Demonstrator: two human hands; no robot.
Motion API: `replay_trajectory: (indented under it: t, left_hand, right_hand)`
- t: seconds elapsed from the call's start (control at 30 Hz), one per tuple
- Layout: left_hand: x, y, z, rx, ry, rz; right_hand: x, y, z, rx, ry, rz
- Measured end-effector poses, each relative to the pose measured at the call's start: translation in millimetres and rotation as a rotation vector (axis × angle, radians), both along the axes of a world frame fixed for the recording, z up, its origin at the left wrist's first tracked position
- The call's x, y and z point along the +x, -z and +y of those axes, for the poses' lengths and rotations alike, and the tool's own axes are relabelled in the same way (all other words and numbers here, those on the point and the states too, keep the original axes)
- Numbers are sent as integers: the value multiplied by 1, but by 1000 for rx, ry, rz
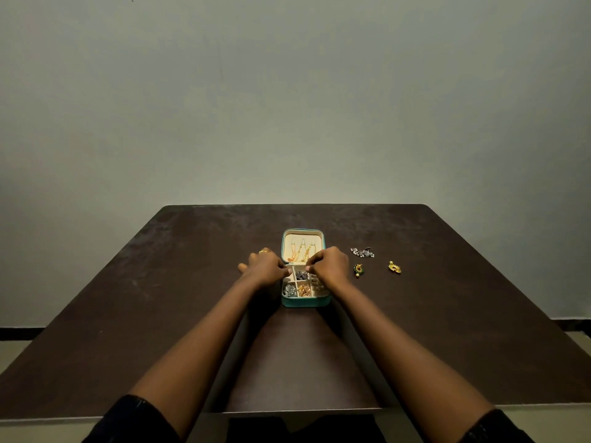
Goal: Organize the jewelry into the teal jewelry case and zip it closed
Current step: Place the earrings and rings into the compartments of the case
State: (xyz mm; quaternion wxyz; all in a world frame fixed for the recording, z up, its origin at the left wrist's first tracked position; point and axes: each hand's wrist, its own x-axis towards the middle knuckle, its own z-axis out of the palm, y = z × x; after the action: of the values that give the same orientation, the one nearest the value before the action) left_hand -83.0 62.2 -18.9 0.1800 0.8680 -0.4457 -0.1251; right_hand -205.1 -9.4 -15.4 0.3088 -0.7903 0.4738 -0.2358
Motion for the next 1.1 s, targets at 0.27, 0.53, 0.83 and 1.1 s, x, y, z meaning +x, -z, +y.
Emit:
replay_trajectory:
  t: [0.27, 0.53, 0.83, 1.1]
  left_hand:
    - [-9, 8, -4, 6, 40, 31]
    - [-15, 4, -4, -17, 25, 83]
    - [-28, -7, -9, 82, 17, -50]
    - [-32, -15, -29, 74, -64, -155]
  right_hand:
    - [-8, 18, -8, 37, 141, 35]
    - [-10, 21, -12, 12, 103, 19]
    - [-15, 21, -16, 46, 75, -10]
    - [-36, 20, -32, 54, 51, -39]
